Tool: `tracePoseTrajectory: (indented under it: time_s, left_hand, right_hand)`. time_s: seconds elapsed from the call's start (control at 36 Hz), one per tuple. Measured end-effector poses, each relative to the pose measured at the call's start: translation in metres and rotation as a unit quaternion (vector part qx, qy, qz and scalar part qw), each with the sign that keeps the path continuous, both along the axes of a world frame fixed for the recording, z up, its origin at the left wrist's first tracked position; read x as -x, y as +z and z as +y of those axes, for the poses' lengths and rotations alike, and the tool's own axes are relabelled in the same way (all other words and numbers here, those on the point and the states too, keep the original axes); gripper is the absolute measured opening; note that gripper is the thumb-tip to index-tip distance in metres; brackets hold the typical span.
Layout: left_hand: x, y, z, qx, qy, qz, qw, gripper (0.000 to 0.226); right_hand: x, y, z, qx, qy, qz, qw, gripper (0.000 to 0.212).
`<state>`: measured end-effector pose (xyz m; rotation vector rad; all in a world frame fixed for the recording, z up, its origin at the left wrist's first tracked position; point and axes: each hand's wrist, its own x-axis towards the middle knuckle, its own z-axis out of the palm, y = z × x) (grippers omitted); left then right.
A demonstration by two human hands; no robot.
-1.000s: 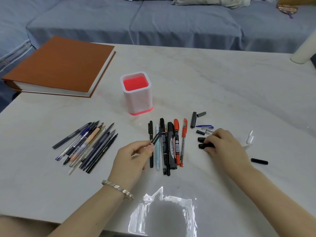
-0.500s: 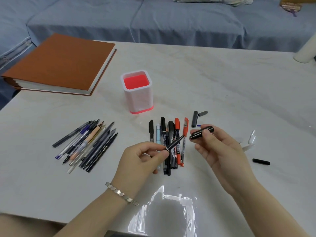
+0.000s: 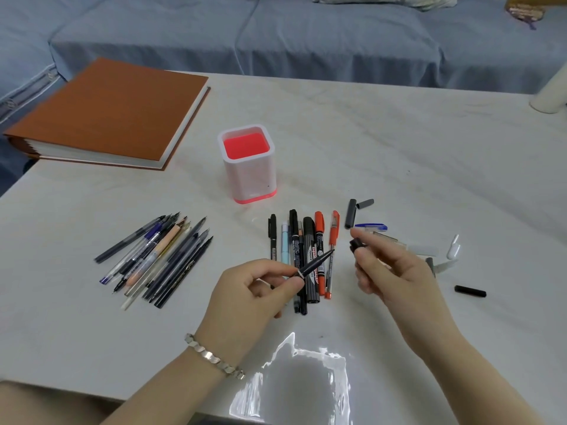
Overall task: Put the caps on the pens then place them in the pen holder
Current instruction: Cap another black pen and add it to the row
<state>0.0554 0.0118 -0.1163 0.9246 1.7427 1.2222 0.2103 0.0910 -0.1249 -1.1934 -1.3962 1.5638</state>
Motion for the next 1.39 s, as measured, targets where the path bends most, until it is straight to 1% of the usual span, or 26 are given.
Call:
tracePoseTrajectory:
  time_s: [0.11,0.19,0.39,0.56,0.61,0.69,0.72,0.78,0.83,0.86,0.89,0.94,1.03,1.08,1.11,1.19,1.25,1.28,1.31,1.33,1.39]
  left_hand:
    - [0.000,-0.001,-0.001,-0.001,-0.002,0.005,1.000,0.018]
    - [0.000,-0.001,-0.001,0.000,-0.007,0.010,1.000,0.022]
    - [-0.002,-0.001,-0.001,0.004,-0.030,0.024,0.999,0.020]
    - [-0.001,0.002,-0.003,-0.017,-0.100,0.114,0.988,0.021]
    - [-0.002,0.002,-0.003,-0.040,-0.107,0.143,0.983,0.013]
    - [-0.003,-0.002,-0.004,-0.067,-0.105,0.164,0.979,0.024]
    - [-0.004,-0.003,-0.005,-0.070,-0.098,0.165,0.979,0.023]
    - [-0.006,-0.002,-0.006,-0.066,-0.088,0.147,0.983,0.013]
    - [-0.008,-0.002,-0.006,-0.059,-0.075,0.118,0.988,0.025]
    - [-0.009,-0.002,-0.007,-0.048,-0.067,0.095,0.992,0.028]
    - [-0.010,-0.002,-0.007,-0.035,-0.058,0.064,0.996,0.026]
    - [-0.011,0.001,-0.007,0.002,-0.041,-0.014,0.999,0.022]
    - [-0.010,0.001,-0.008,0.050,-0.009,-0.138,0.989,0.021]
    - [-0.008,0.001,-0.008,0.053,0.007,-0.172,0.984,0.022]
    - [-0.007,0.000,-0.007,0.049,0.013,-0.164,0.985,0.022]
    - [0.000,-0.006,-0.006,0.029,0.017,-0.093,0.995,0.016]
    - [0.006,-0.009,-0.003,0.018,0.001,-0.050,0.999,0.020]
    - [0.011,-0.011,-0.002,0.016,-0.005,-0.022,1.000,0.023]
    - [0.016,-0.014,-0.001,0.017,-0.008,0.019,1.000,0.025]
    - [0.023,-0.018,-0.001,0.025,-0.011,0.080,0.996,0.022]
    - [0.042,-0.028,-0.004,0.064,-0.005,0.233,0.970,0.021]
  right_hand:
    - [-0.004,0.004,0.005,-0.014,0.009,-0.017,1.000,0.015]
    - [-0.010,0.005,0.007,-0.034,0.029,-0.044,0.998,0.020]
    - [-0.012,0.011,0.009,-0.056,0.093,-0.050,0.993,0.021]
    - [-0.010,0.013,0.006,-0.078,0.190,-0.085,0.975,0.027]
    - [-0.009,0.012,0.005,-0.079,0.182,-0.080,0.977,0.027]
    - [-0.007,0.011,0.001,-0.082,0.164,-0.067,0.981,0.030]
    - [-0.007,0.011,0.000,-0.088,0.159,-0.067,0.981,0.032]
    - [-0.006,0.011,-0.001,-0.103,0.154,-0.068,0.980,0.035]
    - [-0.006,0.012,-0.002,-0.119,0.156,-0.061,0.979,0.034]
    - [-0.005,0.012,-0.002,-0.123,0.161,-0.057,0.978,0.029]
    - [-0.004,0.013,-0.002,-0.126,0.168,-0.056,0.976,0.024]
    - [-0.004,0.011,-0.002,-0.127,0.183,-0.067,0.973,0.023]
    - [0.000,0.011,-0.002,-0.121,0.199,-0.074,0.970,0.024]
    - [0.007,0.009,-0.001,-0.085,0.176,-0.046,0.980,0.031]
    - [0.013,0.008,-0.001,-0.053,0.161,-0.022,0.985,0.032]
    - [0.030,0.004,-0.003,0.060,0.126,0.045,0.989,0.020]
    - [0.041,0.001,-0.005,0.131,0.119,0.077,0.981,0.014]
    - [0.046,0.000,-0.004,0.153,0.111,0.078,0.979,0.013]
    - [0.052,-0.001,-0.002,0.164,0.095,0.071,0.979,0.012]
    - [0.057,-0.003,0.000,0.160,0.073,0.055,0.983,0.012]
    - [0.064,-0.005,0.007,0.095,0.028,-0.006,0.995,0.017]
